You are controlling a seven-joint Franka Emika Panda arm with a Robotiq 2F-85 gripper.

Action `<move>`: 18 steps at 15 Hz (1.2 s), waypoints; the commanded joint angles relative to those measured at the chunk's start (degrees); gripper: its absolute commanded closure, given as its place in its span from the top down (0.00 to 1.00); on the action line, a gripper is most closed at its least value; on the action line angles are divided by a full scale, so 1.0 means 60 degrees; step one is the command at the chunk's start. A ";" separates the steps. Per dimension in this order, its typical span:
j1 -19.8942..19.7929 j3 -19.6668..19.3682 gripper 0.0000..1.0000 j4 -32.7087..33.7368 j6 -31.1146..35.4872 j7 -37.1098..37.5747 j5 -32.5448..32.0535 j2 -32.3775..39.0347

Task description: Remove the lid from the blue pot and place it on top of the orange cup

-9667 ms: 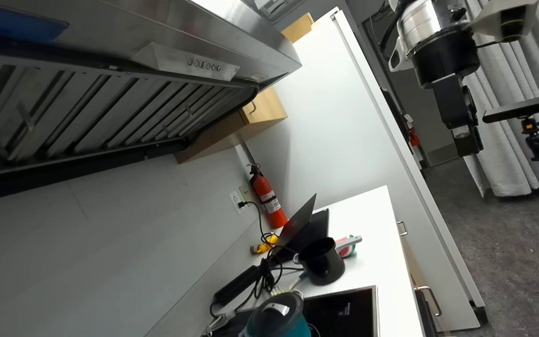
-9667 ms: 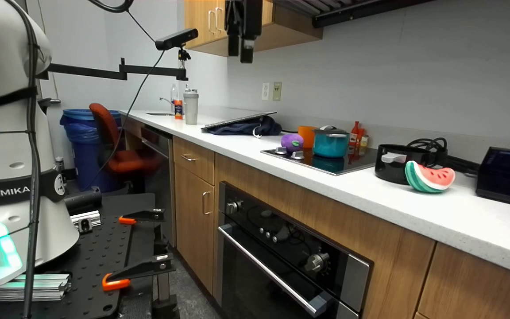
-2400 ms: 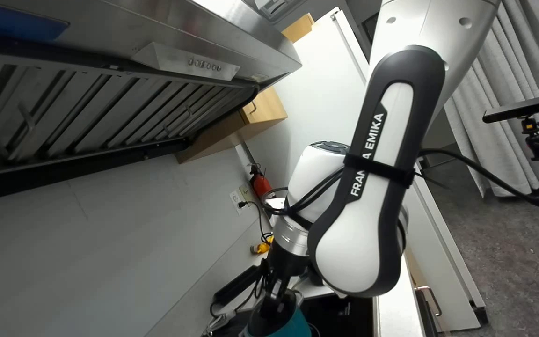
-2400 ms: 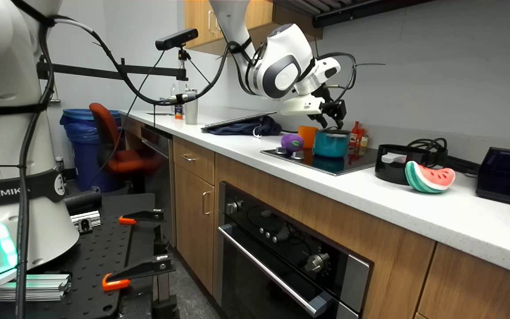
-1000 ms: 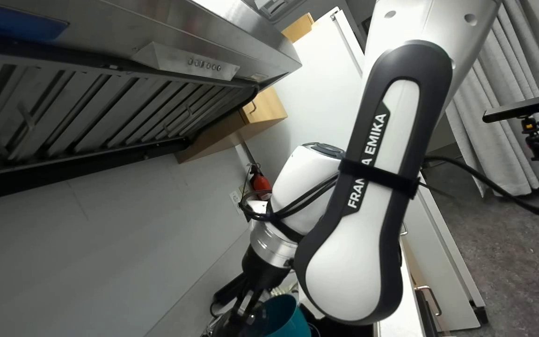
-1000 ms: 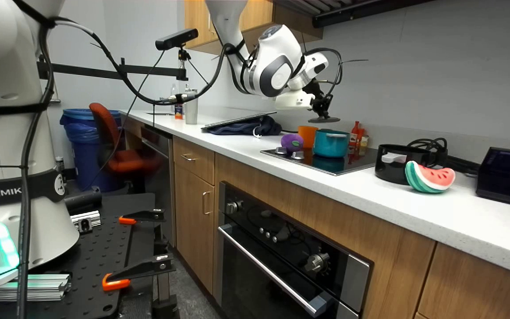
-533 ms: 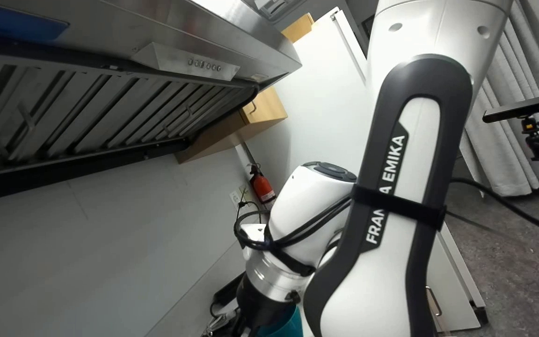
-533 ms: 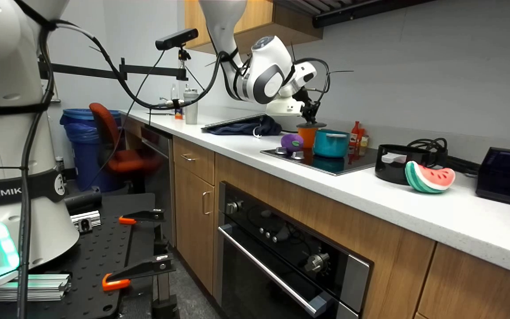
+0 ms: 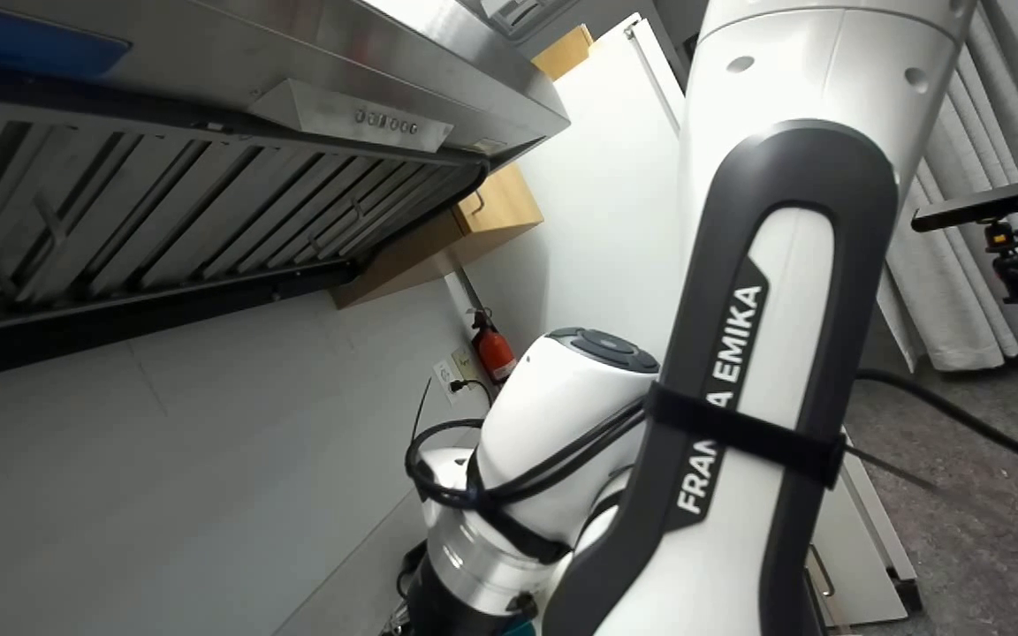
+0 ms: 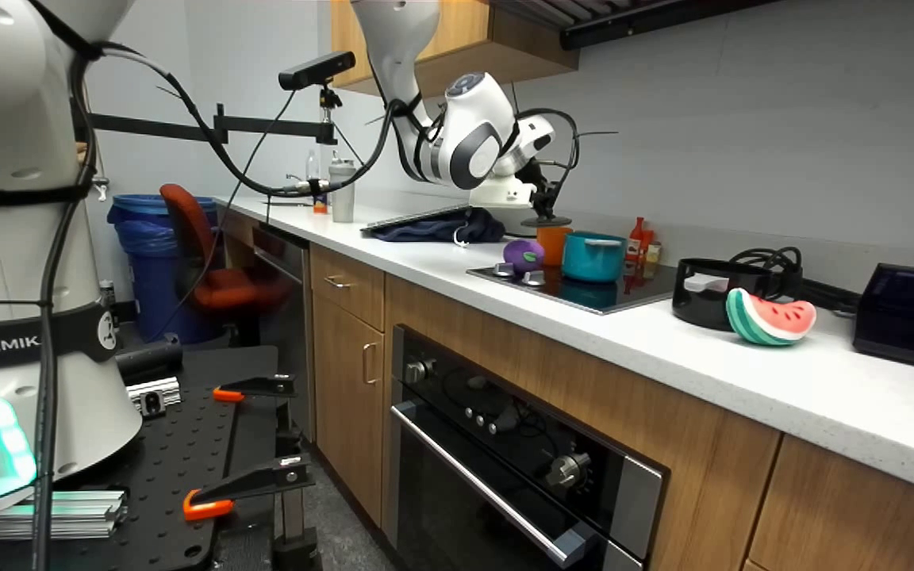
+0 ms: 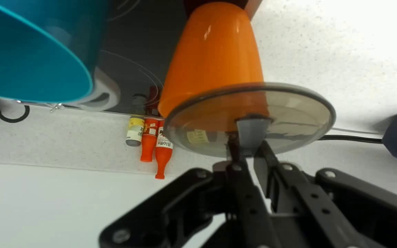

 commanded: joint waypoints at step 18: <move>0.0498 -0.0893 0.03 0.1080 -0.0066 -0.0630 -0.0090 0.0355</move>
